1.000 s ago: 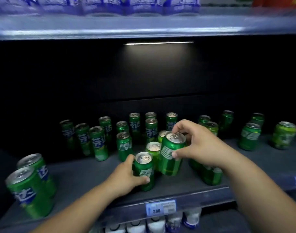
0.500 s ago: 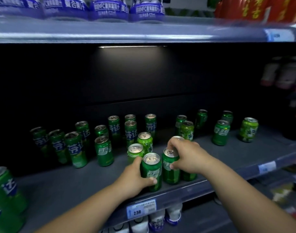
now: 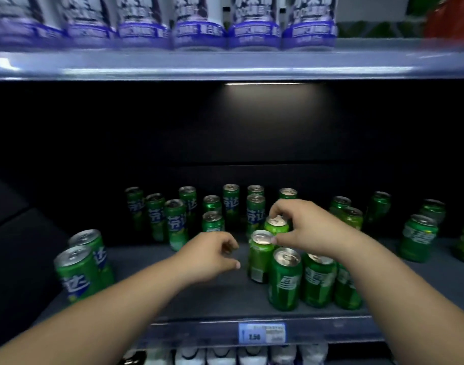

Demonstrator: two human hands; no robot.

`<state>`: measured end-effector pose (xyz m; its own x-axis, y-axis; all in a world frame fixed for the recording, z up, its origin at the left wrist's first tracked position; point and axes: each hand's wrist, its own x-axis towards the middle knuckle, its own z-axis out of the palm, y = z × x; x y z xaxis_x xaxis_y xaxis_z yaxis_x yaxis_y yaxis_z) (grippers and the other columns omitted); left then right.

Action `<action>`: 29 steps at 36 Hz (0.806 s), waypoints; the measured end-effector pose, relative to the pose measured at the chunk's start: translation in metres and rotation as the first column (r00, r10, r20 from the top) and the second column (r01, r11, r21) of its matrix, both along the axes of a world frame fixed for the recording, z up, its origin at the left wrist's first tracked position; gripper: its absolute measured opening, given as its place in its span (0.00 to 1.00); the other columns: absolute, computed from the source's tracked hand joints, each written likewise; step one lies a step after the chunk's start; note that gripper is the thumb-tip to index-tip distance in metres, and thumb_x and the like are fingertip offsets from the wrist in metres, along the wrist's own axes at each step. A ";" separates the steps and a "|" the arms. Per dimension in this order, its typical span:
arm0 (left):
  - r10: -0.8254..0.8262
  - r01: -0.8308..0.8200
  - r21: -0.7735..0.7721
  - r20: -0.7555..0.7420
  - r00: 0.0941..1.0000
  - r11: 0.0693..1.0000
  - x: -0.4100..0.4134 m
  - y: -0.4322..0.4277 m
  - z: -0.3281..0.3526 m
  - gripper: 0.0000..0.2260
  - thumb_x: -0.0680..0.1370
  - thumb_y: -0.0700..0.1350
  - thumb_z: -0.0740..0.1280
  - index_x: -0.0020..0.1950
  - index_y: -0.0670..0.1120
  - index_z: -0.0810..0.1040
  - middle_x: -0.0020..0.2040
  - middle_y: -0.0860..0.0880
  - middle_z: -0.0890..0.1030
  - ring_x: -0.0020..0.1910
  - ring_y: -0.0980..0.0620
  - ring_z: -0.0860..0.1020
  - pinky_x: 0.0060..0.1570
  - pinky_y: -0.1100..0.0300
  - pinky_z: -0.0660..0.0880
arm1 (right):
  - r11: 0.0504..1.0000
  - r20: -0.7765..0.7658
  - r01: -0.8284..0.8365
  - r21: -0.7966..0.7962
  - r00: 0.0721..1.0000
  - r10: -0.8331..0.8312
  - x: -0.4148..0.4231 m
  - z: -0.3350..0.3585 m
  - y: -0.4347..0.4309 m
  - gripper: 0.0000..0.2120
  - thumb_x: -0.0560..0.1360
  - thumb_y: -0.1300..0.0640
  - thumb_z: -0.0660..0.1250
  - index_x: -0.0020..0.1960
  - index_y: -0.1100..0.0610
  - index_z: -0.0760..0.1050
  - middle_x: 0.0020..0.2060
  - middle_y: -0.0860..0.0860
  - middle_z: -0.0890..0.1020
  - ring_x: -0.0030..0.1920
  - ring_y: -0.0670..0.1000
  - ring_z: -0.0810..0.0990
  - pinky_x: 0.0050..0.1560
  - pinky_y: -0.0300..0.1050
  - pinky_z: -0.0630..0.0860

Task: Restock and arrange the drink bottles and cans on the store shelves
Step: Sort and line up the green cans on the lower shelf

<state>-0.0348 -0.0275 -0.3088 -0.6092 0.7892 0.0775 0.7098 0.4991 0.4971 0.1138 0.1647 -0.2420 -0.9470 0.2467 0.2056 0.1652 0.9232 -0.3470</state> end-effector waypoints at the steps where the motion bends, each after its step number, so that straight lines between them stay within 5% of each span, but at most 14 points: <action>1: 0.027 -0.028 -0.028 -0.037 0.999 0.999 -0.007 -0.009 0.006 0.16 0.70 0.55 0.77 0.56 0.54 0.81 0.50 0.57 0.82 0.49 0.58 0.79 0.51 0.62 0.77 | 0.999 0.007 -0.031 0.006 0.999 0.031 -0.010 0.002 -0.007 0.20 0.70 0.46 0.78 0.59 0.44 0.75 0.55 0.41 0.78 0.57 0.45 0.78 0.55 0.41 0.74; 5: 0.122 -0.132 -0.089 -0.109 0.986 0.987 -0.035 -0.045 0.031 0.16 0.70 0.57 0.76 0.55 0.56 0.80 0.50 0.58 0.81 0.49 0.58 0.80 0.53 0.54 0.79 | 0.992 0.050 -0.129 0.017 0.990 0.128 -0.050 0.008 -0.037 0.29 0.70 0.46 0.77 0.69 0.45 0.73 0.64 0.43 0.77 0.61 0.47 0.77 0.62 0.45 0.76; 14: 0.329 -0.362 -0.109 -0.239 0.913 0.926 -0.107 -0.114 0.073 0.17 0.72 0.55 0.76 0.57 0.53 0.80 0.51 0.54 0.82 0.50 0.54 0.80 0.52 0.55 0.80 | 0.965 0.125 -0.259 -0.036 0.957 0.262 -0.143 0.011 -0.088 0.32 0.72 0.46 0.77 0.72 0.46 0.70 0.69 0.48 0.76 0.63 0.50 0.78 0.57 0.42 0.74; 22: 0.325 -0.373 -0.195 -0.240 0.915 0.907 -0.192 -0.134 0.082 0.27 0.75 0.52 0.74 0.72 0.49 0.73 0.70 0.49 0.74 0.67 0.48 0.74 0.61 0.60 0.71 | 0.969 0.190 -0.244 -0.038 0.950 0.246 -0.226 0.007 -0.122 0.33 0.74 0.42 0.73 0.75 0.44 0.66 0.71 0.49 0.71 0.66 0.53 0.74 0.61 0.49 0.76; 25: 0.347 -0.378 -0.219 -0.165 0.923 0.900 -0.226 -0.133 0.076 0.25 0.75 0.51 0.74 0.71 0.50 0.73 0.67 0.50 0.76 0.62 0.49 0.76 0.56 0.59 0.74 | 0.974 0.202 -0.211 -0.078 0.954 0.223 -0.252 0.002 -0.130 0.33 0.75 0.43 0.72 0.76 0.43 0.64 0.72 0.48 0.70 0.65 0.53 0.75 0.58 0.47 0.77; 29: 0.324 -0.350 -0.189 -0.156 0.933 0.918 -0.262 -0.130 0.065 0.21 0.73 0.52 0.75 0.64 0.53 0.75 0.59 0.53 0.78 0.56 0.51 0.78 0.56 0.54 0.77 | 0.978 0.184 -0.204 -0.042 0.960 0.209 -0.283 -0.009 -0.137 0.34 0.74 0.43 0.73 0.77 0.43 0.64 0.74 0.48 0.69 0.69 0.54 0.72 0.66 0.50 0.74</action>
<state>-0.2966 -0.1576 -0.2434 -0.8384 0.5447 0.0208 0.5283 0.8025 0.2772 -0.1692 0.0280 -0.2507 -0.9989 0.0444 0.0168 0.0357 0.9363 -0.3493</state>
